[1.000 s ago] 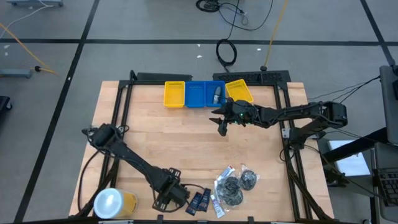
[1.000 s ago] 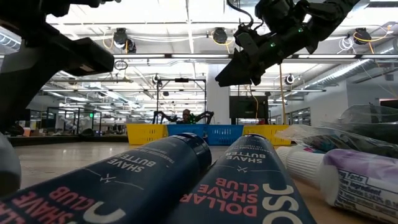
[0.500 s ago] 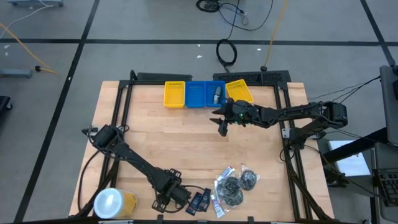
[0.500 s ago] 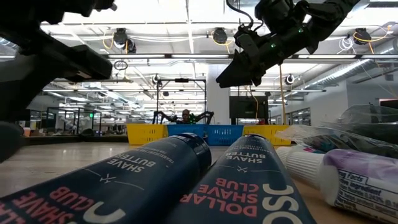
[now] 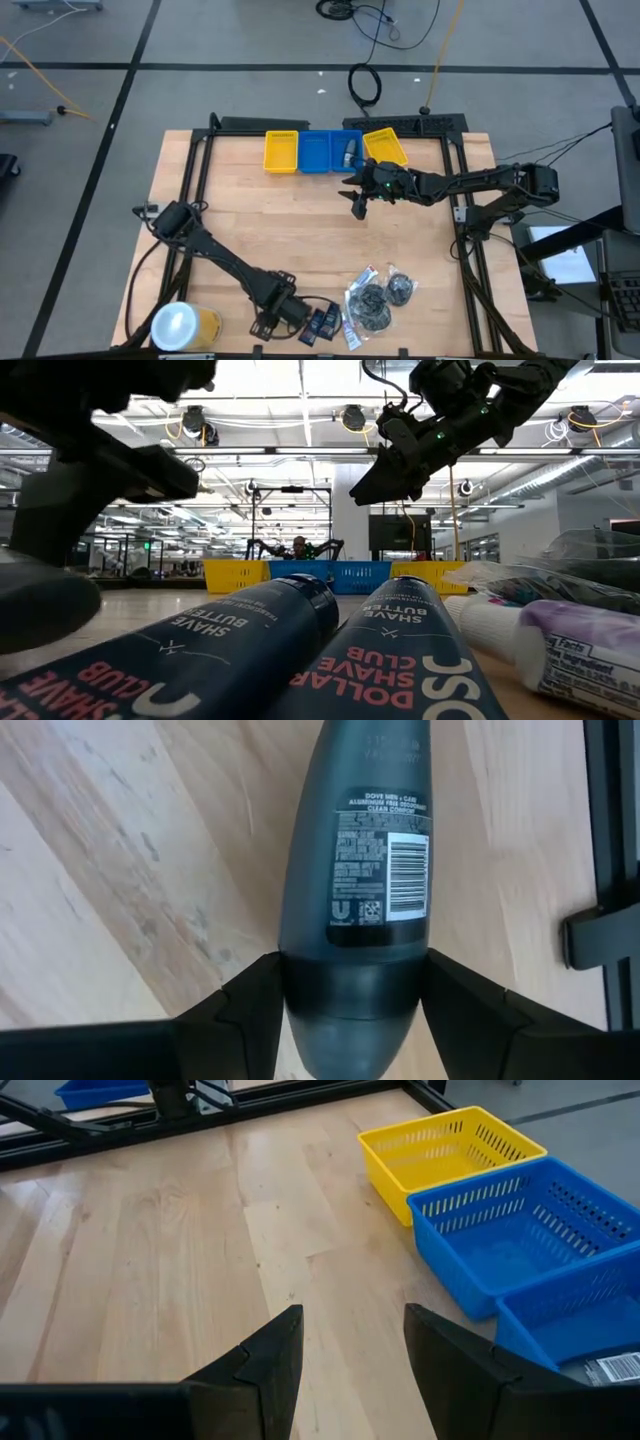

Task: Pick & Place Travel size toiletries
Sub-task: Put the deodorant cream into the right blue bin

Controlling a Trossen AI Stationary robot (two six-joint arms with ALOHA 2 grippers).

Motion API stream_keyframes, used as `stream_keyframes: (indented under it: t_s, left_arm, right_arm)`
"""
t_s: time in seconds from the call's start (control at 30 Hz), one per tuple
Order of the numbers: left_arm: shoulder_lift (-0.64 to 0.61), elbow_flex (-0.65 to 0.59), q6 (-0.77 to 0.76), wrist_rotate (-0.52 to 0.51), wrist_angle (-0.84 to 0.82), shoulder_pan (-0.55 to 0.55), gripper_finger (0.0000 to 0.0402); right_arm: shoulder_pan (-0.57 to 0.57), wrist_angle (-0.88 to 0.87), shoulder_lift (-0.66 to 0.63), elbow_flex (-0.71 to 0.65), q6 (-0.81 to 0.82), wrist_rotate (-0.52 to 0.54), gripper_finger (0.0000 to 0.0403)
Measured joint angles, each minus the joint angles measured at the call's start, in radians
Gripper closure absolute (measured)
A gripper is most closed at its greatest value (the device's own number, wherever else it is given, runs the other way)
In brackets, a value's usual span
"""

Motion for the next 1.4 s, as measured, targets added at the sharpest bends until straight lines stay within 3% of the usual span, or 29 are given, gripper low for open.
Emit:
stream_keyframes:
  t_s: [0.33, 1.0, 1.23, 1.4]
  left_arm:
    - [0.003, -0.001, 0.008, -0.025, 0.090, 0.023, 0.0203]
    - [-0.004, -0.011, -0.007, -0.056, 0.084, 0.036, 0.0221]
    - [-0.099, -0.027, -0.024, -0.265, 0.002, 0.071, 0.0221]
    - [-0.180, -0.022, -0.055, -0.358, -0.055, 0.107, 0.0222]
  right_arm:
    - [0.000, -0.011, 0.000, 0.000, -0.002, 0.000, 0.0236]
    - [0.000, -0.013, 0.000, 0.000, -0.003, 0.000, 0.0236]
    - [0.000, -0.011, 0.000, 0.000, -0.003, 0.000, 0.0236]
    - [0.000, -0.005, 0.000, 0.000, -0.003, 0.000, 0.0236]
